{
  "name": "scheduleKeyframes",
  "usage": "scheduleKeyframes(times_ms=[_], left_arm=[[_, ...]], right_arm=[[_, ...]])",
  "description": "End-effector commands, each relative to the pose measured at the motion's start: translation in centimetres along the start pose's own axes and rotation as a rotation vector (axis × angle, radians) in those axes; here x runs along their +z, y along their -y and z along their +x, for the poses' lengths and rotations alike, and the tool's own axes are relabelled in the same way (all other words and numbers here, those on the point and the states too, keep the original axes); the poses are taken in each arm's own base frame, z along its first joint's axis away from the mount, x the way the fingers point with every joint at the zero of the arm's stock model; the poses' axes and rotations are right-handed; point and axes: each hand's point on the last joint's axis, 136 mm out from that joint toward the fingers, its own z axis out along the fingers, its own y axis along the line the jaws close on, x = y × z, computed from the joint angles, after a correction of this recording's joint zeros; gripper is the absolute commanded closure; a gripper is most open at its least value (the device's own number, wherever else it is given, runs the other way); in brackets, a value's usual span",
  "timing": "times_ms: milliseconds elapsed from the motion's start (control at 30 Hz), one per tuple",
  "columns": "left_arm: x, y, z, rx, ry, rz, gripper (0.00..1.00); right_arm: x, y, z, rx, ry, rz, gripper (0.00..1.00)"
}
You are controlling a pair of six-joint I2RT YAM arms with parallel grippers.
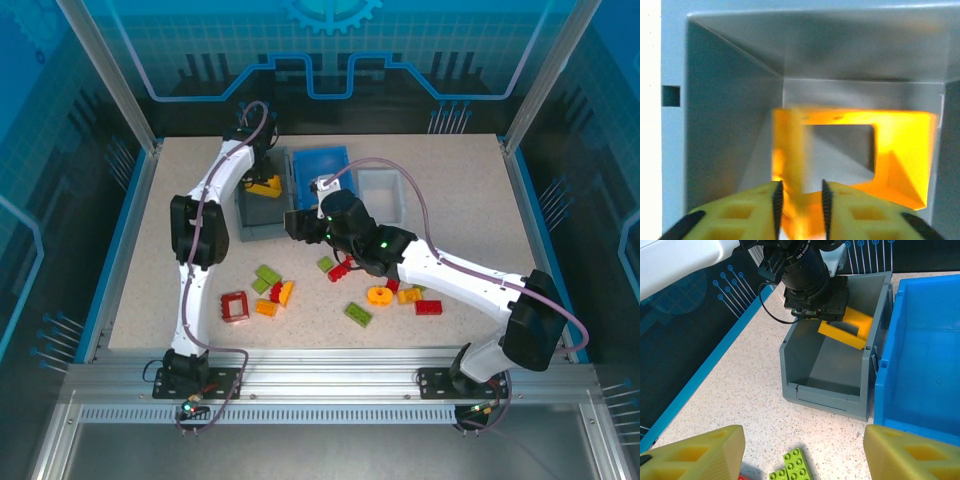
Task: Sort the legos into containers by color
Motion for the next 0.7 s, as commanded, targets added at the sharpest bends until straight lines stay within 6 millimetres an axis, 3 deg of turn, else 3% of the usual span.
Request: scheduleKeyframes(times_ms=[0,167,367,467,667], left_arm=[[-2.6,0.3,-0.8,-0.002,0.03,0.03,0.66],[-5.6,-0.8,-1.6,-0.014,0.078,0.021,0.64],[-13.3,-2.6,-1.9,-0.059,0.203,0.059,0.59],[-18.0,-4.1,0.6,-0.105,0.255,0.107,0.56],[-23.4,-8.8,11.3,-0.252,0.246,0.246,0.53]], right_arm=[[-0.6,1.1,0.3,0.011,-0.005,0.035,0.35],[-1.1,1.4,1.4,-0.001,-0.032,0.042,0.35],[-0.6,-0.7,5.7,-0.13,-0.128,0.022,0.37],[0.2,-3.1,8.8,-0.192,-0.208,-0.024,0.4],[2.1,-8.5,15.4,-0.204,-0.401,-0.144,0.44]])
